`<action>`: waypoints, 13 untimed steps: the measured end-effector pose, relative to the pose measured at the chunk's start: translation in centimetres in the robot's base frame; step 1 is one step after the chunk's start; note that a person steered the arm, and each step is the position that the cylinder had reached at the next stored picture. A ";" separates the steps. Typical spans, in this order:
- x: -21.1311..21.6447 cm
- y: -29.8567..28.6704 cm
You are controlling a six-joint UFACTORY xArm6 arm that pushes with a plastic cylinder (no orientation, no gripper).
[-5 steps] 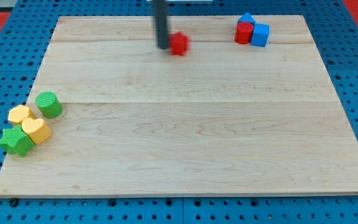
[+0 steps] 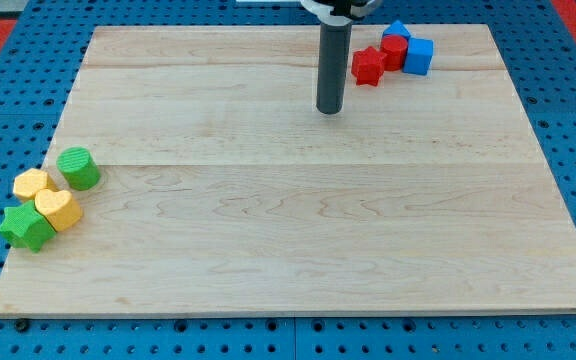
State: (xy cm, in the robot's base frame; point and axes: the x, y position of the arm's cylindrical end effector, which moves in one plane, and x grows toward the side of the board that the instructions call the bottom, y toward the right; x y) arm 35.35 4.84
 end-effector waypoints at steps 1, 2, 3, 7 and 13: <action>0.0 0.2; 0.0 0.4; 0.0 1.0; 0.0 2.7; 0.0 2.0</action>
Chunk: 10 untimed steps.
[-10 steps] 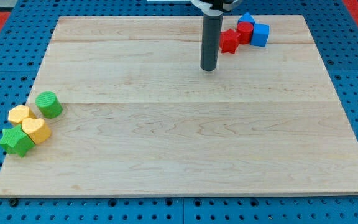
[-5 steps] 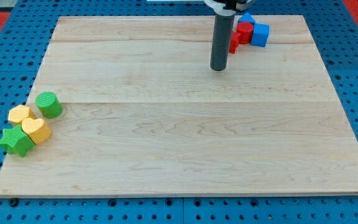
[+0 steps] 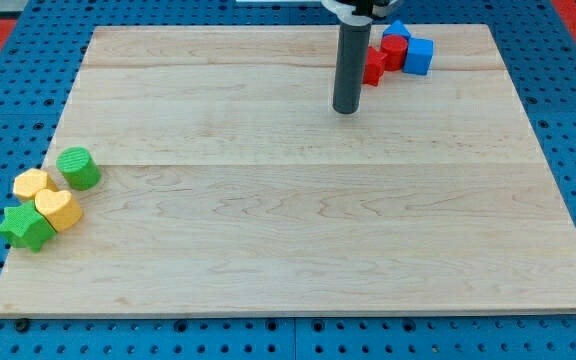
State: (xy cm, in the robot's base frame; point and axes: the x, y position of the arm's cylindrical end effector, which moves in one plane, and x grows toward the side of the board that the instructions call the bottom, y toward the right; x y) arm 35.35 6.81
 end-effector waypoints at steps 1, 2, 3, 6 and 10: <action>0.0 0.0; 0.1 0.0; 0.6 4.8; -1.9 23.2; -16.2 22.0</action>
